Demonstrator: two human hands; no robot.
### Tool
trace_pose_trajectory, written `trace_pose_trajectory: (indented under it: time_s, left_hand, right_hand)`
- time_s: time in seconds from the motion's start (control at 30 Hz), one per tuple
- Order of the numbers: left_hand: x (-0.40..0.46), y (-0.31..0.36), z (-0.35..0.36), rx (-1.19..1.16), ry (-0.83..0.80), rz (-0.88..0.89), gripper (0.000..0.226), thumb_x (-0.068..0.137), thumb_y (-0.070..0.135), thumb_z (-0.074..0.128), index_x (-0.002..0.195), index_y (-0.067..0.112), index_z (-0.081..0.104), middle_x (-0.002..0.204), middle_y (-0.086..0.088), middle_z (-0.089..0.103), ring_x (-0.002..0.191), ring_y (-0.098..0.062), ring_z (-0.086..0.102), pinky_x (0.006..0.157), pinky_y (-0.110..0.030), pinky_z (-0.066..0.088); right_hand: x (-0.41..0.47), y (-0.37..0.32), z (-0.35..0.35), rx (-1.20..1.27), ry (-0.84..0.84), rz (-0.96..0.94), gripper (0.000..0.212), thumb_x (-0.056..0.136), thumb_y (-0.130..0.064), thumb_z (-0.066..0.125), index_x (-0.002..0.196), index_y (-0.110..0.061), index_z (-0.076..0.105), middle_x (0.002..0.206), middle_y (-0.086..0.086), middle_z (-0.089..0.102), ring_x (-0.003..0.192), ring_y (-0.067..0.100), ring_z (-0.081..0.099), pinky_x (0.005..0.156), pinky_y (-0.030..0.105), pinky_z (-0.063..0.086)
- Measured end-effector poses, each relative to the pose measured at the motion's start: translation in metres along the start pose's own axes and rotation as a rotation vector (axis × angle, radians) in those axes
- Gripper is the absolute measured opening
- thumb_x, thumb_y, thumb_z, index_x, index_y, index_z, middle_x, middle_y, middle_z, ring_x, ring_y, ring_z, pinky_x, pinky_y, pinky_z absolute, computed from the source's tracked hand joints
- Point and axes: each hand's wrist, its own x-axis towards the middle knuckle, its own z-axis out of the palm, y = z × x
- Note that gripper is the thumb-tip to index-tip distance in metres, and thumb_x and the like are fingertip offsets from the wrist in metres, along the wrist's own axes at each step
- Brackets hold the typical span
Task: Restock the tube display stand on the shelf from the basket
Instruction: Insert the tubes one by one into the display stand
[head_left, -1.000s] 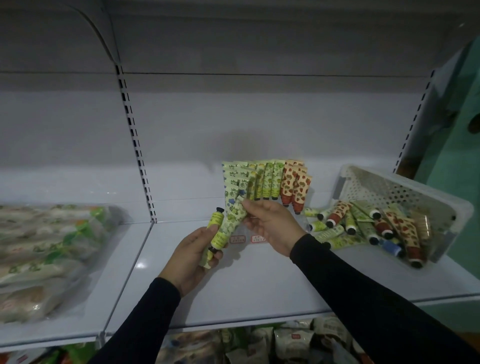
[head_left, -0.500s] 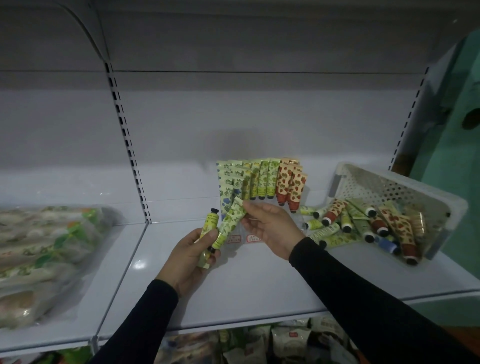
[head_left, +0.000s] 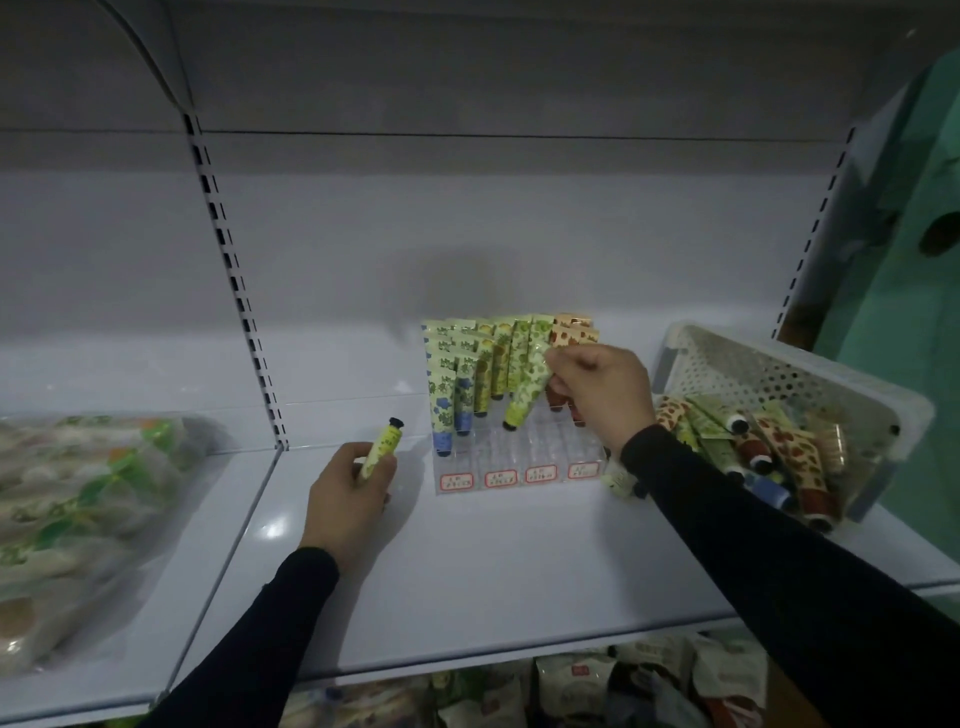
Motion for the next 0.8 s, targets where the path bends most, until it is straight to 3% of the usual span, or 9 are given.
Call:
trace_pose_trajectory:
  time_s: [0.13,0.33,0.5,0.67,0.8]
  left_hand:
    - [0.006,-0.007,0.002,0.048,0.058,0.016,0.009,0.095,0.031,0.056,0.098,0.024,0.060,0.081,-0.004,0.068,0.060,-0.018,0.063,0.059,-0.027,0.046]
    - [0.007,-0.011,0.001,0.042,0.055,0.012,0.010,0.096,0.030,0.057,0.099,0.022,0.061,0.081,-0.004,0.068,0.055,-0.013,0.060,0.053,-0.018,0.043]
    - [0.009,-0.013,0.001,0.014,0.047,0.004,0.011,0.096,0.031,0.057,0.099,0.021,0.062,0.083,-0.006,0.069,0.056,-0.013,0.060,0.053,-0.018,0.043]
    - [0.009,-0.013,0.001,0.023,0.043,0.007,0.013,0.096,0.031,0.057,0.102,0.020,0.062,0.084,-0.006,0.069,0.058,-0.013,0.060,0.050,-0.014,0.041]
    - [0.008,-0.011,0.001,0.028,0.040,0.012,0.013,0.097,0.031,0.056,0.102,0.020,0.062,0.084,-0.006,0.069,0.058,-0.013,0.060,0.052,-0.016,0.042]
  right_hand:
    - [0.027,0.001,0.001,-0.244,0.059,-0.136,0.020,0.090,-0.027,0.064,0.074,-0.019,0.074,0.069,-0.008,0.067,0.065,0.007,0.059,0.071,0.022,0.047]
    - [0.045,0.000,0.023,-0.422,0.086,-0.240,0.024,0.092,-0.021,0.062,0.079,-0.006,0.074,0.075,0.003,0.068,0.070,0.014,0.056,0.063,0.016,0.032]
    - [0.050,0.006,0.030,-0.520,0.064,-0.296,0.023,0.093,-0.024,0.061,0.086,-0.008,0.076,0.081,0.006,0.073,0.077,0.020,0.063,0.074,0.026,0.047]
    - [0.054,0.005,0.030,-0.534,0.040,-0.284,0.026,0.093,-0.024,0.062,0.083,-0.004,0.075,0.081,0.008,0.072,0.076,0.020,0.063,0.066,0.017,0.035]
    - [0.057,0.006,0.032,-0.536,0.044,-0.257,0.031,0.092,-0.025,0.062,0.076,-0.001,0.073,0.077,0.009,0.070,0.071,0.020,0.062,0.065,0.020,0.039]
